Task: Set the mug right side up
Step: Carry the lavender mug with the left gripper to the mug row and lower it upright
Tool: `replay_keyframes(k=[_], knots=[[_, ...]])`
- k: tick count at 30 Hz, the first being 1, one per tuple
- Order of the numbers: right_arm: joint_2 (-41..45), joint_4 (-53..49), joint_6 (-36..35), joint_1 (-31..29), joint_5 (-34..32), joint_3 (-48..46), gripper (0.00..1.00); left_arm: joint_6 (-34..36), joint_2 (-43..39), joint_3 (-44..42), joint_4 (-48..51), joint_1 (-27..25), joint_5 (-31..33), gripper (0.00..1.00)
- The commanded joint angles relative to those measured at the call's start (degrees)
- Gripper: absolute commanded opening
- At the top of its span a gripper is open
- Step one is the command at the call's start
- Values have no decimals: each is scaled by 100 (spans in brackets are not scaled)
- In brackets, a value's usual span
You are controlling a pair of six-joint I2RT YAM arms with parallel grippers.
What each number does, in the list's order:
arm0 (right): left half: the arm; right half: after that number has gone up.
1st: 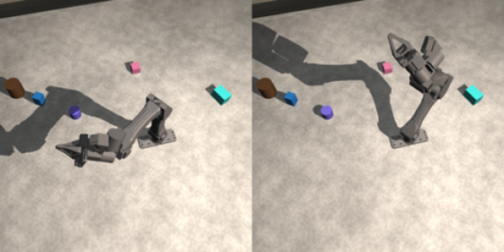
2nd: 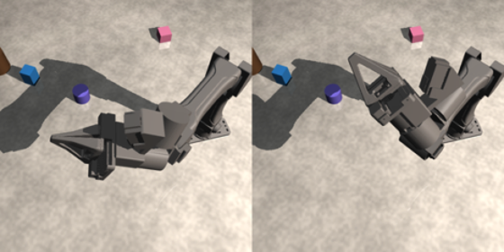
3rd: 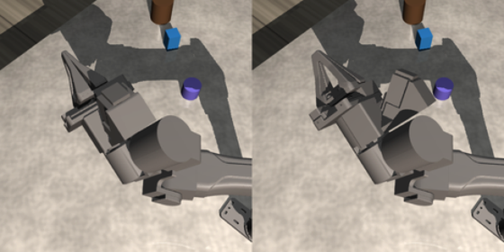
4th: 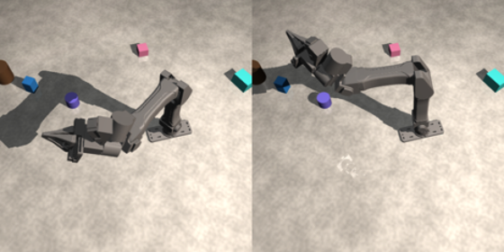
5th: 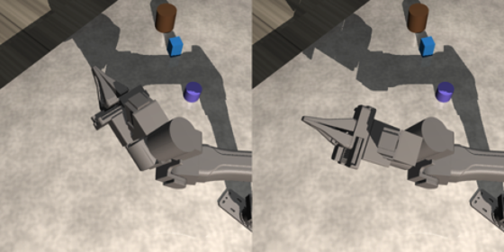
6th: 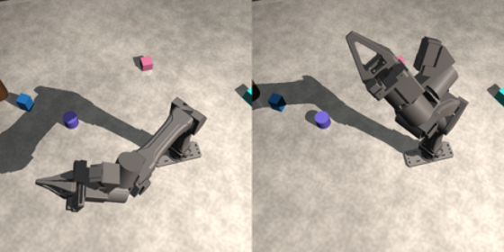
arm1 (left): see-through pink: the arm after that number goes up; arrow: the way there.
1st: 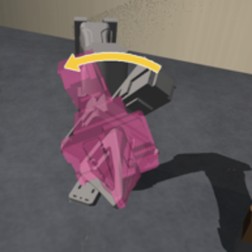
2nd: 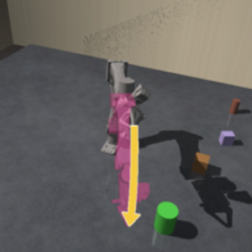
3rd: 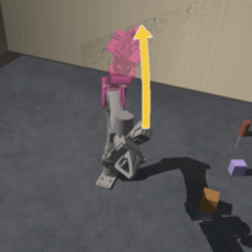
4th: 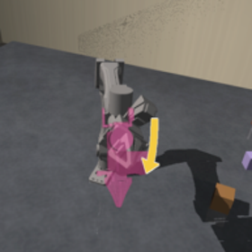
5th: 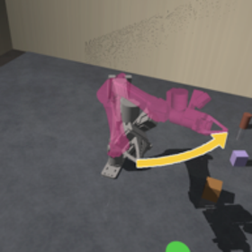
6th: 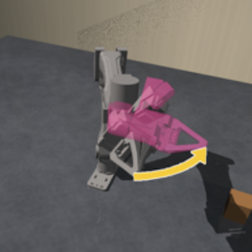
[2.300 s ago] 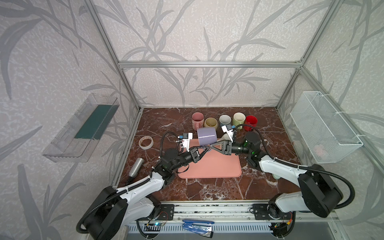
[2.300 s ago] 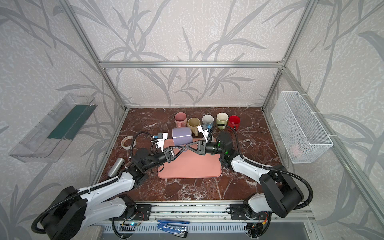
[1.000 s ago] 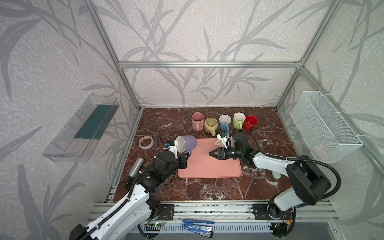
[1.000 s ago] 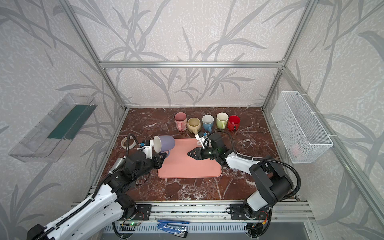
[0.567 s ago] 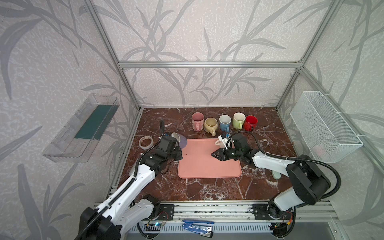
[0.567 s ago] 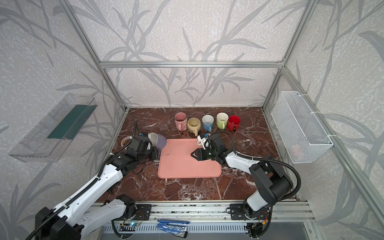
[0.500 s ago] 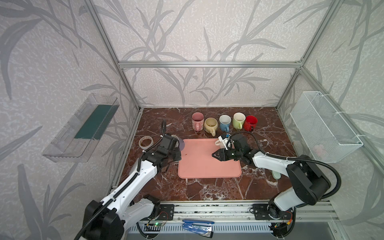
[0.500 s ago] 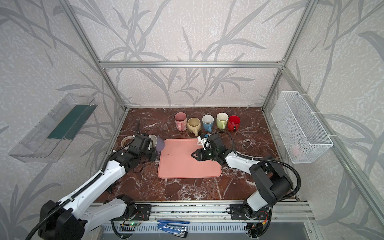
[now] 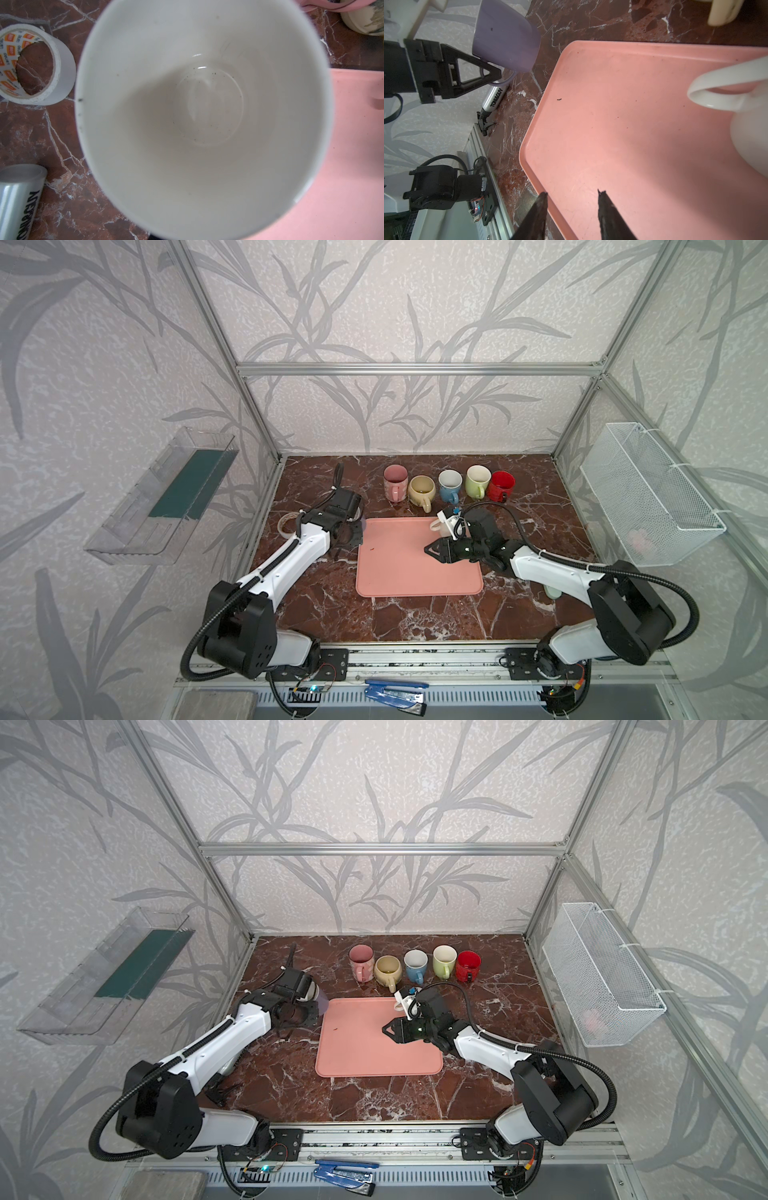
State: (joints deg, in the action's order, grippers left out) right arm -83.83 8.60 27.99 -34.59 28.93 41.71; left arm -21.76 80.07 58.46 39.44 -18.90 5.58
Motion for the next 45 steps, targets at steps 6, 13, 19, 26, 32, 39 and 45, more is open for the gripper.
replay_keyframes(k=[6,13,19,26,32,39,45], knots=[[231,-122,-39,-82,-54,79,41,203,818,1029,84,44,440,0],[279,-165,-17,-109,-70,78,41,327,1698,1799,-61,44,509,0],[360,-201,-21,-120,-113,76,41,443,2295,2304,-328,44,568,0],[398,-235,-15,-140,-115,77,41,580,2975,2932,-297,55,628,0],[429,-261,-30,-146,-124,72,41,670,3466,3363,-315,61,674,0],[466,-282,-54,-145,-150,56,41,718,3843,3773,-319,62,650,0],[424,-320,-109,-160,-244,79,41,804,4125,4057,-201,61,659,0]])
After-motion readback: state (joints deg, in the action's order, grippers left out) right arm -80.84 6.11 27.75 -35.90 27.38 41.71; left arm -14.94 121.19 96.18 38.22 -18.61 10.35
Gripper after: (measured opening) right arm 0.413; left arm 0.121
